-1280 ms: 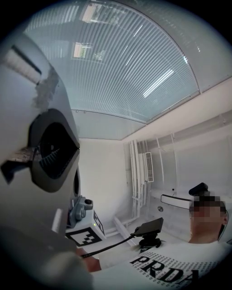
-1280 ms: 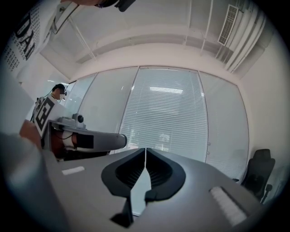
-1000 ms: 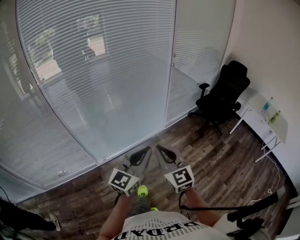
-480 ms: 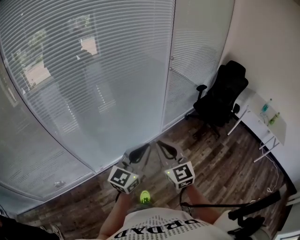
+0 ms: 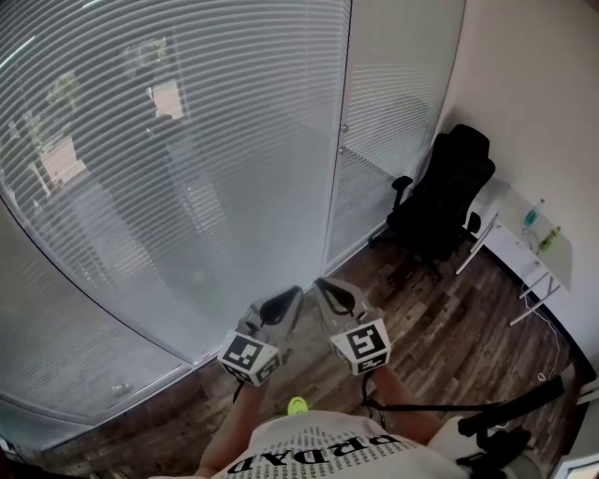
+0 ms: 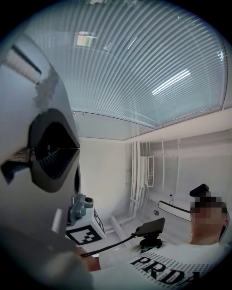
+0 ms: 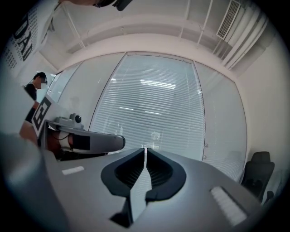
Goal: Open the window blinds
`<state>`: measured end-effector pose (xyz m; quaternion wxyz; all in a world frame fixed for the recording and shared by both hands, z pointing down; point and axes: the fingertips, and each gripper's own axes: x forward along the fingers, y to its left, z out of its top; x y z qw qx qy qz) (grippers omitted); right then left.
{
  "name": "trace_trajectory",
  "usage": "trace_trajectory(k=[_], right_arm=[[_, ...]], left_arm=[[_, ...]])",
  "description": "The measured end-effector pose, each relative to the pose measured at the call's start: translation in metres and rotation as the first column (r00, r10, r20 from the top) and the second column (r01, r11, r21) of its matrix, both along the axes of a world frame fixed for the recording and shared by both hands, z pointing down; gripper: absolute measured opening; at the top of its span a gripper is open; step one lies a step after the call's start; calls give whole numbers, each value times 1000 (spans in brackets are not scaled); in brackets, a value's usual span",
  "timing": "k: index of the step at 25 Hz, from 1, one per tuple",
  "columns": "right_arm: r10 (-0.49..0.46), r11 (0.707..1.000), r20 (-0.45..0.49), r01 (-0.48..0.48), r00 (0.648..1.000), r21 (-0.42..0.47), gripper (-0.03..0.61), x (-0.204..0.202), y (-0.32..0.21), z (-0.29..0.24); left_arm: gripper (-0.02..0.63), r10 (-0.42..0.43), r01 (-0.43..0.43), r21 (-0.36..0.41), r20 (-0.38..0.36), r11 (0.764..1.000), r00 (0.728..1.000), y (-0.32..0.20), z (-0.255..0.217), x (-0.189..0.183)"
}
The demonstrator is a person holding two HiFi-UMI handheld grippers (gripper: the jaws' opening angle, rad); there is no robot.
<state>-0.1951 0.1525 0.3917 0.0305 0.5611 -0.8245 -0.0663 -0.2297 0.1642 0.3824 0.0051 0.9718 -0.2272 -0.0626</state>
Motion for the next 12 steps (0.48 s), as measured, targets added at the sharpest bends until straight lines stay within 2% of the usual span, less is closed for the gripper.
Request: trace_trajectory(k=[4, 12], right_arm=[[17, 1000, 9, -17, 1000, 5, 21, -6, -26, -4], [2, 1000, 1, -2, 1000, -14, 21, -2, -44, 5]], left_arm=[[-5, 11, -11, -1, 5, 1000, 1000, -25, -2, -5], [-6, 47, -47, -19, 25, 999, 999, -41, 11, 13]])
